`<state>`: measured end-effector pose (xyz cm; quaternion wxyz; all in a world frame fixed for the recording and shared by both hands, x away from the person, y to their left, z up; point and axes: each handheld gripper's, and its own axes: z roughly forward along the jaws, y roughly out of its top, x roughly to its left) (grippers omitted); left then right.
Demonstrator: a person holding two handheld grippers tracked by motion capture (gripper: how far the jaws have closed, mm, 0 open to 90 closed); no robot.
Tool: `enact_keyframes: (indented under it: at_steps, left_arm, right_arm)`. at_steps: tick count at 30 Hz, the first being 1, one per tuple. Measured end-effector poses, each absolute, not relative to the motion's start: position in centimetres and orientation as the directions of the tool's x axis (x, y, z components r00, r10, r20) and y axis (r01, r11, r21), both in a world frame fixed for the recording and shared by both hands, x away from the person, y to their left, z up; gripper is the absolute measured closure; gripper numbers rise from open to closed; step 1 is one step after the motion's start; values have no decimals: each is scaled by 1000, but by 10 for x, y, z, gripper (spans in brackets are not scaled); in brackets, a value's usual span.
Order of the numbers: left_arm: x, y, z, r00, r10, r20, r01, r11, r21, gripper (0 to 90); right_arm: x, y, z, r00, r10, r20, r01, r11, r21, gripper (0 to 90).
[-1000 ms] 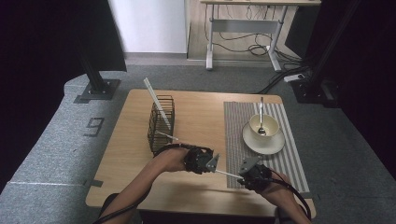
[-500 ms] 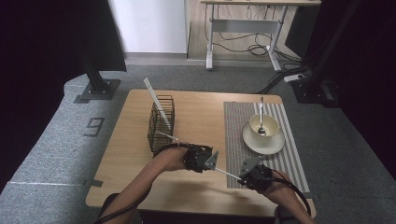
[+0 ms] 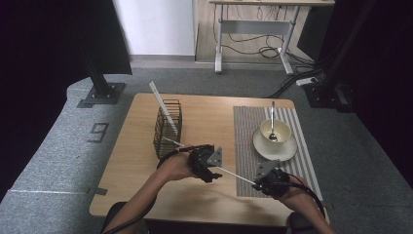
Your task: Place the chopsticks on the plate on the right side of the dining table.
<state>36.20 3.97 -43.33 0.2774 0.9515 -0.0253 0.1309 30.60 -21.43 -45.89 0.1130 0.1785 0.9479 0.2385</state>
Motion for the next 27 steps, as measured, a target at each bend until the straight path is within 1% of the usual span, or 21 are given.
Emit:
enact_keyframes:
  at_steps: [1,4,6,7,12,13,14,17,18,21,22,27]
  left_arm:
    - [362,41,-432,967,64,248,-87,-830,551,311]
    - [361,41,-431,968,85,237,-68,-818,571,247]
    - [361,40,-430,969,103,225,-51,-806,590,231]
    - [360,40,-429,969,113,218,-42,-798,601,204]
    - [358,38,-427,970,130,204,-29,-774,633,161]
    - [356,38,-427,970,137,201,-28,-757,652,152]
    - [356,38,-427,970,137,201,-28,-757,652,147]
    - [352,37,-429,969,167,181,-7,-716,698,139]
    - [352,37,-429,969,167,181,-7,-716,698,135]
    - [349,36,-435,966,218,138,45,-669,742,115]
    - [349,36,-435,966,218,138,45,-669,742,103]
    - [342,36,-450,954,281,105,101,-628,772,49]
  right_arm:
    - [307,-215,-458,-910,392,-134,283,824,491,829]
    - [307,-217,-457,-908,397,-133,288,823,490,829]
    - [307,-219,-456,-906,400,-138,289,823,489,829]
    - [306,-221,-455,-905,401,-143,289,826,485,829]
    - [306,-226,-453,-901,409,-148,295,824,483,829]
    - [306,-230,-452,-896,418,-151,303,823,481,829]
    - [306,-230,-452,-896,418,-151,303,823,481,829]
    - [307,-236,-450,-888,432,-160,313,820,479,829]
    - [307,-236,-450,-888,432,-160,313,820,479,829]
    - [309,-244,-449,-876,453,-167,329,813,480,829]
    - [309,-244,-449,-876,453,-167,329,813,480,829]
    - [317,-254,-449,-856,487,-175,355,799,485,829]
